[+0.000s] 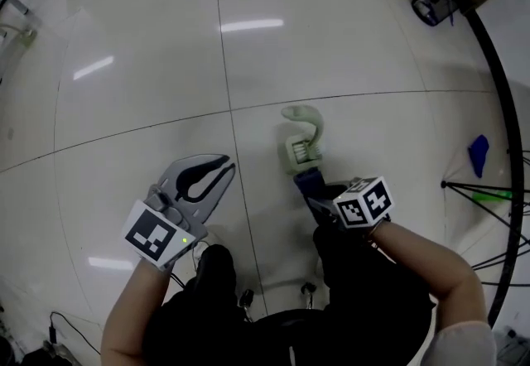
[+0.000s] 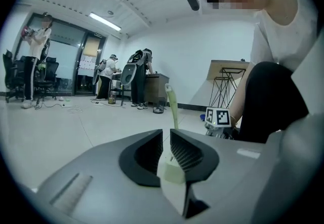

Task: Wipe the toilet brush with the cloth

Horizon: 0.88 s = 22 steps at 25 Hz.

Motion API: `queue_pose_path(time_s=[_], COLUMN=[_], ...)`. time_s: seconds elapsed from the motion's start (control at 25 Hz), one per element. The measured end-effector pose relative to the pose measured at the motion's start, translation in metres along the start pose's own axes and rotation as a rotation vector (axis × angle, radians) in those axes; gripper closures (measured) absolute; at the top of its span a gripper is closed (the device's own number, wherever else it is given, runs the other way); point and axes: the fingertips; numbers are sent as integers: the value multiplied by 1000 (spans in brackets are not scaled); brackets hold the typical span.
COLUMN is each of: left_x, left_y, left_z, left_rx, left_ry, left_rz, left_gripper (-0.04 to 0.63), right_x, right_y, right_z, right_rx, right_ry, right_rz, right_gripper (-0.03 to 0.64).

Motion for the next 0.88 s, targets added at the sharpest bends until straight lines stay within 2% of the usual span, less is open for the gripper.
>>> queue_pose_path(time_s=[0.08, 0.2, 0.32, 0.44, 0.48, 0.56, 0.64, 0.72, 0.88], left_x=[-21, -58, -87, -102, -104, -107, -108, -109, -113], left_y=[-10, -22, -34, -47, -50, -54, -59, -64, -68], left_z=[-1, -3, -10, -9, -5, 6, 13, 15, 12], left_rx=[20, 54, 96, 89, 68, 23, 16, 33, 61], left_ry=[-21, -86, -161, -211, -206, -147, -97, -80, -76], left_rz=[-21, -40, -37, -14, -6, -4, -9, -20, -44], left_gripper=[546, 548, 580, 578, 578, 578, 578, 578, 583], right_x=[-31, -89, -154, -208, -221, -237, -242, -241, -239], right_y=[40, 107, 158, 184, 186, 181, 170, 165, 168], right_z=[11, 35, 69, 108, 119, 135, 140, 137, 121], right_rx=[0, 53, 82, 60, 48, 26, 6, -20, -100], right_ry=[177, 413, 519, 539, 542, 548, 554, 531, 409], right_rz=[-123, -294, -459, -562, -580, -589, -569, -553, -558], right_gripper=[509, 509, 509, 509, 509, 509, 509, 509, 509])
Point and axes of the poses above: the fingertips, and each gripper's own axes: y backward along the fingers, z to its left, x out of its underside, and after that the axes turned 5 degrees about -y, right-handed
